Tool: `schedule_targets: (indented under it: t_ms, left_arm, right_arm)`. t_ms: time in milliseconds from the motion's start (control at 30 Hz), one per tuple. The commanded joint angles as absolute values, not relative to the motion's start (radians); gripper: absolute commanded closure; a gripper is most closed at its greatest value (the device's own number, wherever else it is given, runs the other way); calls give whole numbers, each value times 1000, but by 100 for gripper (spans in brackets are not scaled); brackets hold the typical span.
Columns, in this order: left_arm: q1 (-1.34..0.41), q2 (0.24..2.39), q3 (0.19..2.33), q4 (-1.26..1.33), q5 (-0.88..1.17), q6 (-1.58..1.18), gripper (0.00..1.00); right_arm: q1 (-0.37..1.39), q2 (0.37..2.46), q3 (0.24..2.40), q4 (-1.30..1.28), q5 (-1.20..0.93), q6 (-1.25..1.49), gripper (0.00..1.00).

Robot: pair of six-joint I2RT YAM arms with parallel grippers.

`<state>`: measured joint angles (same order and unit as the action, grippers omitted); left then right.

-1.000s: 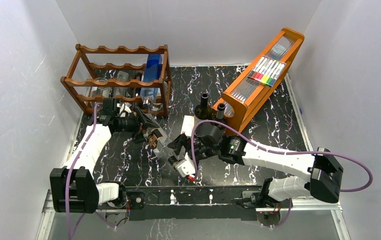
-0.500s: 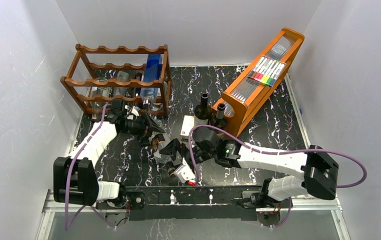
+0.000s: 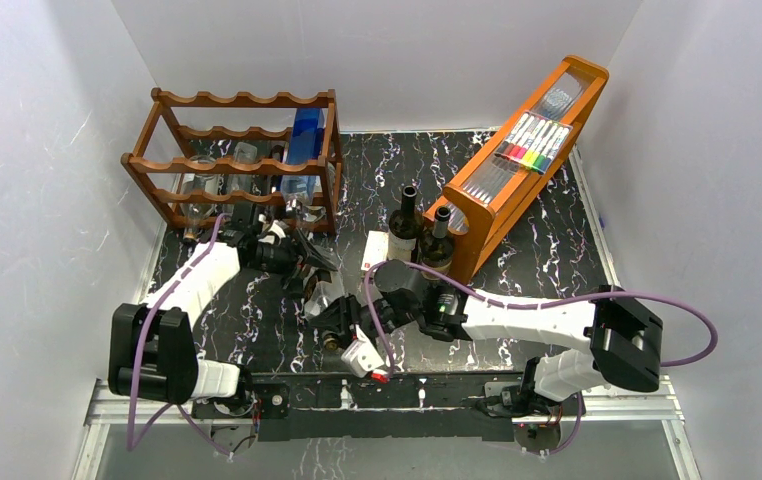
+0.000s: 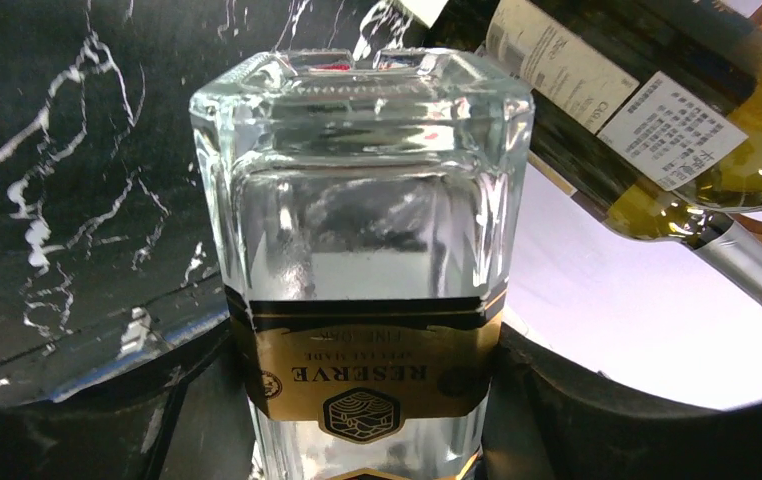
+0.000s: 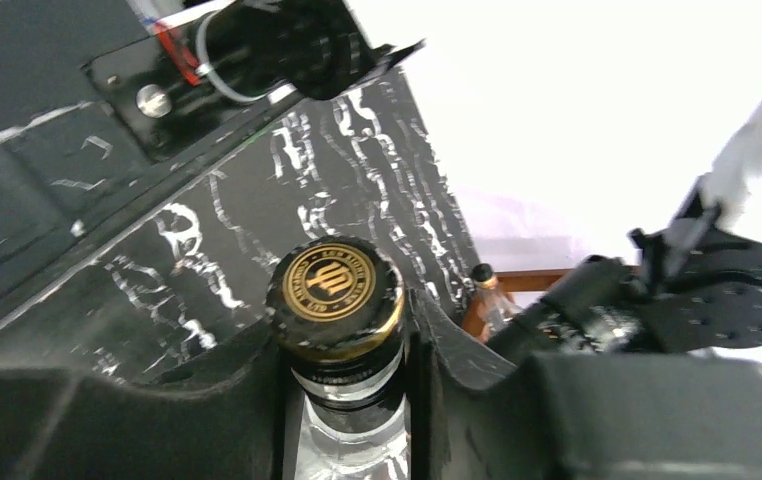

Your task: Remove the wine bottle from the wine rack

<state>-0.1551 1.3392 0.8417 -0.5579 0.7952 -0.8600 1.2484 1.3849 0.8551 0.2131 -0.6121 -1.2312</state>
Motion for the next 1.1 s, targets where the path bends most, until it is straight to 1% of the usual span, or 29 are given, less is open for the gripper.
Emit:
schedule_targets:
  t_ms: [0,33,67,100,167,233,267,300,333,367,433,633,733,900,1067]
  left_arm:
    - [-161,1324,835,-548,905,-864,100]
    - [-161,1331,832,-549,913,-860,100]
    - [-161,1334,829,-549,917,-860,94]
    - [-161,1334,825,-548,916,-860,82]
    - [-161,1326,817,-543,909,-866,56]
    - [-161,1315,813,-536,896,-868,36]
    - [-161,1310,815,-532,886,-866,26]
    - [-161,1303,813,-530,878,-863,21]
    - [-161,1297,813,-529,869,-862,12]
    - [-161,1290,813,-528,859,-862,6]
    - [-161,1276,802,-522,839,-866,2]
    - [-161,1223,777,-518,783,-860,2]
    - [-161,1192,774,-516,754,-850,2]
    - [-161,1118,808,-510,659,-822,2]
    - [-161,1084,836,-487,610,-801,2]
  right_arm:
    - [1252,1382,898,302,-626,-1168,76]
    - [1252,1381,895,307,-616,-1165,90]
    - [1252,1379,890,313,-603,-1156,100]
    - [1252,1377,882,323,-590,-1137,100]
    - [1252,1359,858,357,-563,-1113,100]
    - [1252,1338,833,410,-541,-1071,100]
    - [1252,1331,826,429,-528,-1049,100]
    - [1252,1324,824,443,-514,-1024,100]
    - [1252,1319,824,446,-499,-1001,100]
    - [1252,1312,825,449,-482,-975,100]
    - [1252,1302,824,459,-443,-916,100]
    - [1250,1256,848,405,-336,-728,100]
    - [1249,1238,884,347,-235,-627,100]
    - [1222,1198,920,286,-127,-439,100]
    - [1180,1153,904,265,-91,-295,100]
